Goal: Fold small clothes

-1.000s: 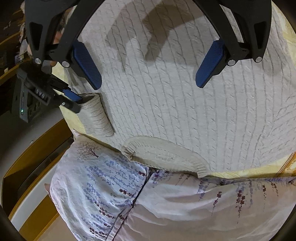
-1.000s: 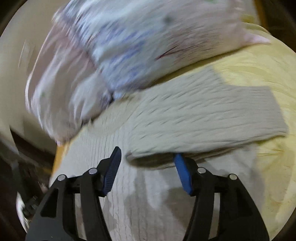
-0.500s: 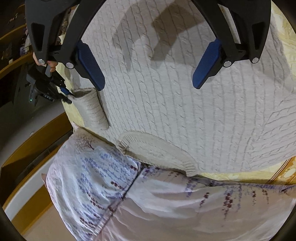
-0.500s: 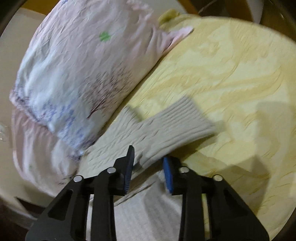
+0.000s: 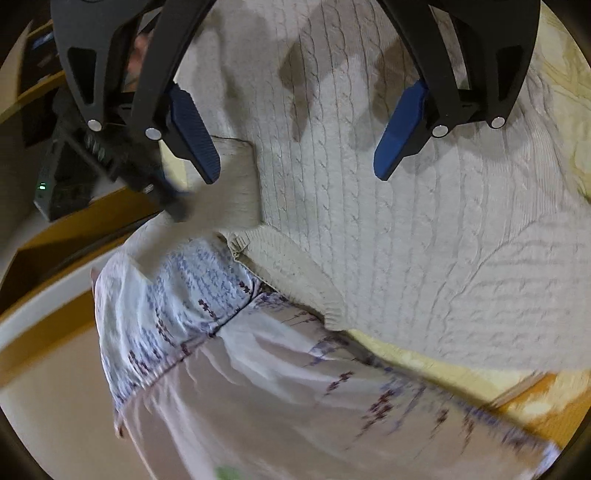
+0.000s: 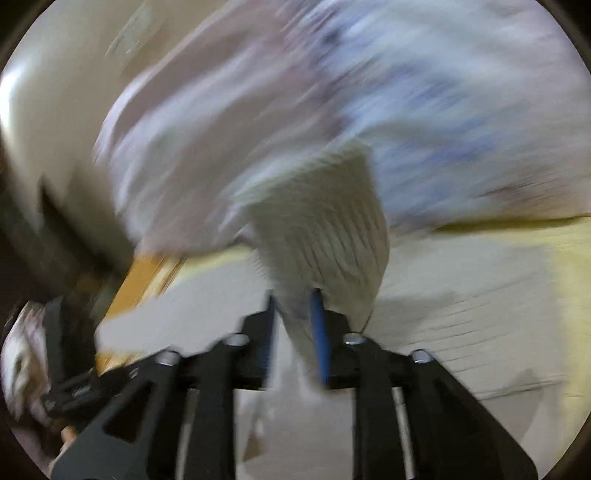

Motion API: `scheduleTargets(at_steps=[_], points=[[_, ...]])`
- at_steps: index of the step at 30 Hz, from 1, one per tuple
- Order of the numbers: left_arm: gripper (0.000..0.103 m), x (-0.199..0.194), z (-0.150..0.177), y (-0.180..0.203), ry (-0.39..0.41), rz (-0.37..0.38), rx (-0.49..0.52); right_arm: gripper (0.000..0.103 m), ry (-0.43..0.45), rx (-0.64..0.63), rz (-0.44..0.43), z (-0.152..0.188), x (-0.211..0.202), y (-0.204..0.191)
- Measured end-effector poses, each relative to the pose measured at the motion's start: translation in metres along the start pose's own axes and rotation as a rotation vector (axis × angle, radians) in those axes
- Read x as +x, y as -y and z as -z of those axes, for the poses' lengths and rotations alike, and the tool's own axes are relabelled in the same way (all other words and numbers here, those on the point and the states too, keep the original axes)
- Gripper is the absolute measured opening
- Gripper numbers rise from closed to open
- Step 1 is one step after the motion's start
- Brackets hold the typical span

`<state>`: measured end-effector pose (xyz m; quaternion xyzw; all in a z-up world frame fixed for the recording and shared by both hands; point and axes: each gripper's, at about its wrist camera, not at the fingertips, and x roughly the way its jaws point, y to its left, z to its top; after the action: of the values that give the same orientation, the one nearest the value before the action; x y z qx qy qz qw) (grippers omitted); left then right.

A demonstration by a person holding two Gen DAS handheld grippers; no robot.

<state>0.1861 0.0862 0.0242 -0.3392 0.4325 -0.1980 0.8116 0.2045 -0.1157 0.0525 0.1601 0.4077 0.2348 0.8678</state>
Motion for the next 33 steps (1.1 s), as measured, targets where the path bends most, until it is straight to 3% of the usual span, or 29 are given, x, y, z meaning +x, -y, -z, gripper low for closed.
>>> scheduleTargets(at_steps=[4,10,13,16,18,24,30,33], points=[[0.085,0.002,0.004,-0.006,-0.003,0.002,-0.026,0.060,-0.039,0.079,-0.082,0.004,0.012,0.008],[0.073,0.016,0.001,-0.011,0.000,-0.009,-0.089,0.065,0.030,0.227,-0.009,0.021,-0.035,0.061],[0.056,0.025,-0.001,-0.016,0.002,-0.050,-0.131,0.065,0.068,0.300,0.038,0.033,-0.058,0.090],[0.031,0.030,-0.003,-0.022,0.013,-0.084,-0.156,0.065,0.100,0.364,0.052,0.044,-0.072,0.111],[0.008,0.035,-0.006,-0.026,0.012,-0.098,-0.173,0.065,0.114,0.380,0.056,0.046,-0.076,0.115],[0.007,0.025,-0.016,-0.022,0.043,-0.120,-0.102,0.066,0.112,0.312,0.095,0.043,-0.073,0.101],[0.007,0.012,-0.023,-0.035,0.089,-0.244,-0.064,0.068,0.065,0.201,0.215,0.038,-0.044,0.082],[0.007,0.017,-0.021,-0.039,0.061,-0.253,-0.052,0.069,0.010,0.141,0.286,0.039,-0.021,0.074]])
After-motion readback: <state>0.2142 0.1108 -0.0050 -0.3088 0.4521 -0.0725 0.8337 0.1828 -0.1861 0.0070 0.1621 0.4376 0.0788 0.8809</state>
